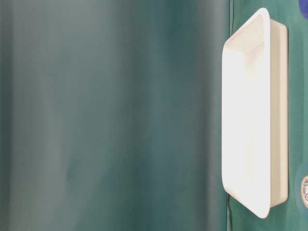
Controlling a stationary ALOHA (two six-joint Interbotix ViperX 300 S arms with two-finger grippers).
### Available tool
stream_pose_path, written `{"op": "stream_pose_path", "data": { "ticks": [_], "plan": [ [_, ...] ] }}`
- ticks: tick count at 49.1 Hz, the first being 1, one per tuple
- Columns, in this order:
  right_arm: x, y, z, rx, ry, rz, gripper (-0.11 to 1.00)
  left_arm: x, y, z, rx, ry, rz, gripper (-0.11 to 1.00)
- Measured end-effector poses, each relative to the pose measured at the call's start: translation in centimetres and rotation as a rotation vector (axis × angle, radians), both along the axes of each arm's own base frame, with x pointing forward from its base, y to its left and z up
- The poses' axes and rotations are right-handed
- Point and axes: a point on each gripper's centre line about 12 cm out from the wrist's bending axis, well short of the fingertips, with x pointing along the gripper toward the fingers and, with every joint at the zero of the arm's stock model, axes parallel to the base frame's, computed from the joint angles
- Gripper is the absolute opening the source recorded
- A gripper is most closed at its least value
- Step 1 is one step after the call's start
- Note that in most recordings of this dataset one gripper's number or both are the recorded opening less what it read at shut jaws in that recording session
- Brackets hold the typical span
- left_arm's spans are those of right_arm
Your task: Pick up the tape from a random location and place it into the white case.
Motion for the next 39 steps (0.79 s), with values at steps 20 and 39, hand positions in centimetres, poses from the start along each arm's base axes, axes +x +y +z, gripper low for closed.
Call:
{"op": "stream_pose_path", "data": {
  "ticks": [20,39],
  "plan": [
    [0.48,-0.01,-0.56,-0.015,0.083,-0.001,0.0,-0.21,-0.03,0.17,-0.012,-0.002,-0.002,0.02],
    [0.52,-0.02,-0.56,-0.015,0.086,-0.001,0.0,-0.16,-0.03,0.08,-0.009,0.005,-0.001,0.09]
  ]
}}
